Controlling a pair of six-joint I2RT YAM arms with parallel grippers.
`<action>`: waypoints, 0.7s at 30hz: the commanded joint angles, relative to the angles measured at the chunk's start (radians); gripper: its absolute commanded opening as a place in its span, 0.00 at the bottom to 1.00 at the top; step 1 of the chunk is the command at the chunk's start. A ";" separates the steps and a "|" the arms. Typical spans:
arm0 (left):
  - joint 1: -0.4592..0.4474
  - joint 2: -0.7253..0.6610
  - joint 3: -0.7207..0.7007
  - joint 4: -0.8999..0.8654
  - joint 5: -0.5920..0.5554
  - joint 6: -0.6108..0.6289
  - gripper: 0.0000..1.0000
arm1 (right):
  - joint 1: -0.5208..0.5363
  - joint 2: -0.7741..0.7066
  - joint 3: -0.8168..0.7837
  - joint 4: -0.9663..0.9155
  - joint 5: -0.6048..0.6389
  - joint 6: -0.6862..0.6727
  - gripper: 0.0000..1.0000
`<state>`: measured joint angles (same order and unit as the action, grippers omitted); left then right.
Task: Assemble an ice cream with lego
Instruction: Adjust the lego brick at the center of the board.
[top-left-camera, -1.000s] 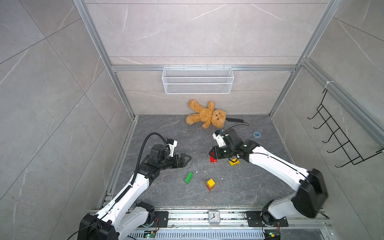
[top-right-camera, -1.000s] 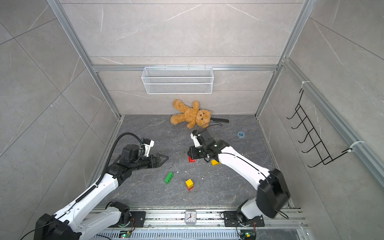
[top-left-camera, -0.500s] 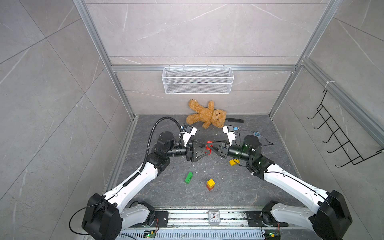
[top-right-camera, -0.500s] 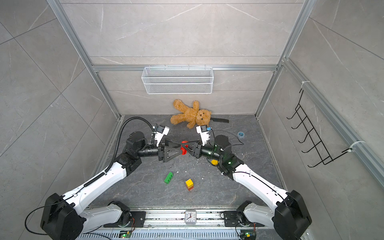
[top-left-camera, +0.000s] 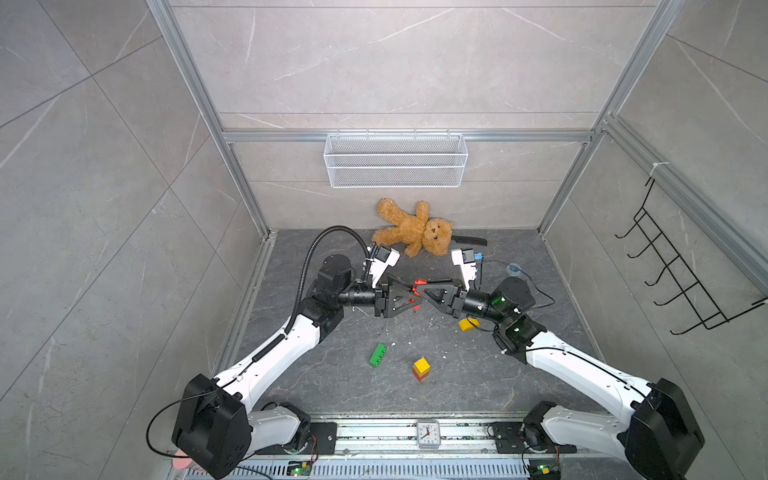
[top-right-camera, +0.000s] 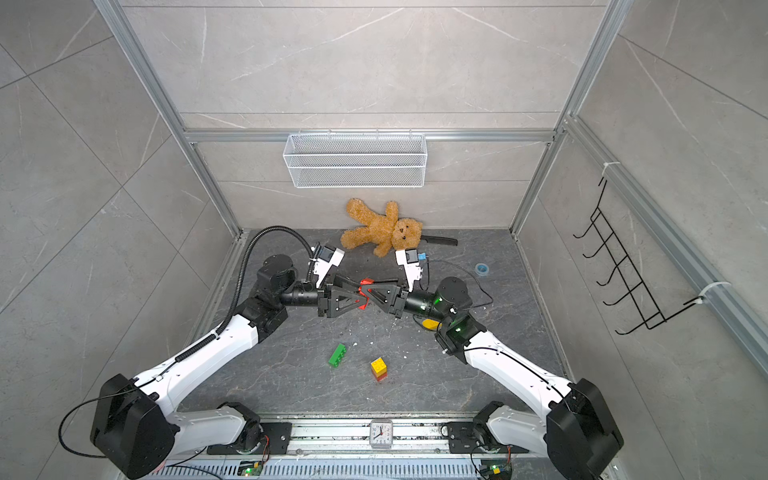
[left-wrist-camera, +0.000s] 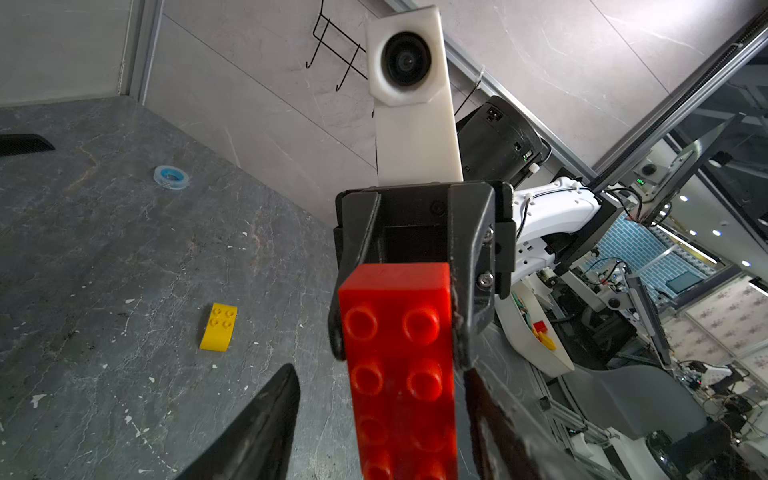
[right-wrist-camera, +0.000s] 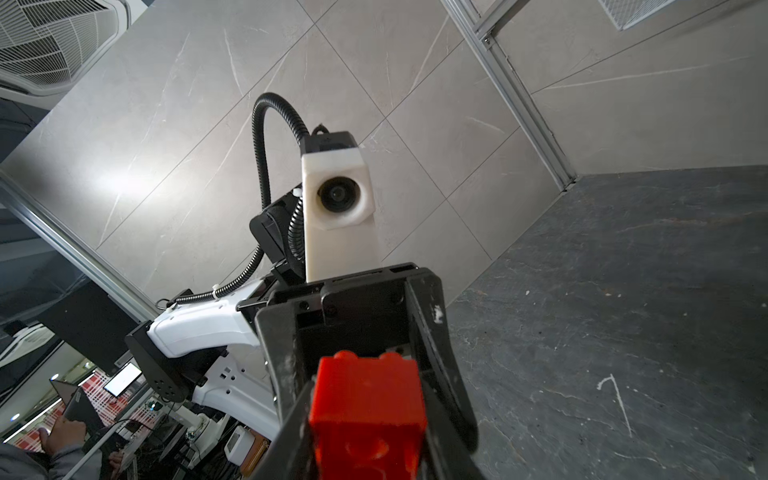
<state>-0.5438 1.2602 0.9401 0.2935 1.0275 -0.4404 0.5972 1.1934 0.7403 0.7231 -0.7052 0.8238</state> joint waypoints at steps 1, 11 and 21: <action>-0.005 -0.022 0.038 0.004 0.034 0.027 0.56 | 0.008 0.013 -0.011 0.055 -0.022 0.023 0.33; -0.028 -0.025 0.071 -0.099 0.011 0.072 0.32 | 0.010 0.013 -0.019 0.062 0.032 0.013 0.38; -0.028 0.006 0.156 -0.347 -0.067 0.188 0.16 | 0.007 -0.090 0.004 -0.217 0.157 -0.138 0.77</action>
<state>-0.5690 1.2606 1.0389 0.0570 0.9993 -0.3351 0.6018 1.1717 0.7292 0.6472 -0.6144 0.7708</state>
